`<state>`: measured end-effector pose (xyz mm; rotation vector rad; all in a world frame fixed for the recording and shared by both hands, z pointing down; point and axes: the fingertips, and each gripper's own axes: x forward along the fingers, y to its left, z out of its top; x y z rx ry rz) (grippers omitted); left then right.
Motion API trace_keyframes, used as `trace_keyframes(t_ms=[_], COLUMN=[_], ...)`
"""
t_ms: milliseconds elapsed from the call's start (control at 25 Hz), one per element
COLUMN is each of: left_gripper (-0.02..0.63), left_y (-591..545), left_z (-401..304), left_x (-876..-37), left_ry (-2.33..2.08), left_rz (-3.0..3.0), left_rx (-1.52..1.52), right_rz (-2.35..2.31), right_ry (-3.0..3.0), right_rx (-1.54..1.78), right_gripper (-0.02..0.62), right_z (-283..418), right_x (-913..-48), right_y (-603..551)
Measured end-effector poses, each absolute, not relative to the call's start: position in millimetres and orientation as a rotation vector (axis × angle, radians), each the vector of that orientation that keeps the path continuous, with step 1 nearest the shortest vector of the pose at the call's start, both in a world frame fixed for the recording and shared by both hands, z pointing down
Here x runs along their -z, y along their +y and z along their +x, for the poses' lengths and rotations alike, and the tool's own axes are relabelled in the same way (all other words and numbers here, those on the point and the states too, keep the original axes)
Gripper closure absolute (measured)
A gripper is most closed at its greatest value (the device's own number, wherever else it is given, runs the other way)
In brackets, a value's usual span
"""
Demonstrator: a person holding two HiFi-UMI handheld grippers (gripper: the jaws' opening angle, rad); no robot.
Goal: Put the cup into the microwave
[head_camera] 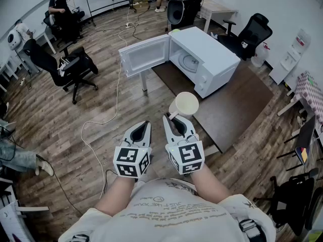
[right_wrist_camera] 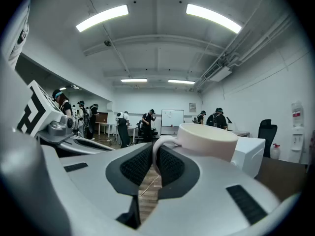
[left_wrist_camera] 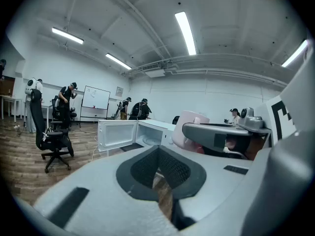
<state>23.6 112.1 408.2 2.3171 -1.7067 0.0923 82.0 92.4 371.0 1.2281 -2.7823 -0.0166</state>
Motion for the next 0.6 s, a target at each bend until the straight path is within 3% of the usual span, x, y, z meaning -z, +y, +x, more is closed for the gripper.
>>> trace_keyframes(t_ms=[600], left_gripper=[0.592], left_y=[123.0], left_z=[-32.3], left_x=[-410.6], left_ry=[-1.656], left_rz=[2.360], left_rx=[-0.097], right_rz=[1.291], right_ry=[-2.768], right_rx=[-0.003], right_gripper=[0.557], right_z=[24.5], right_x=[-377.0], right_y=[104.5])
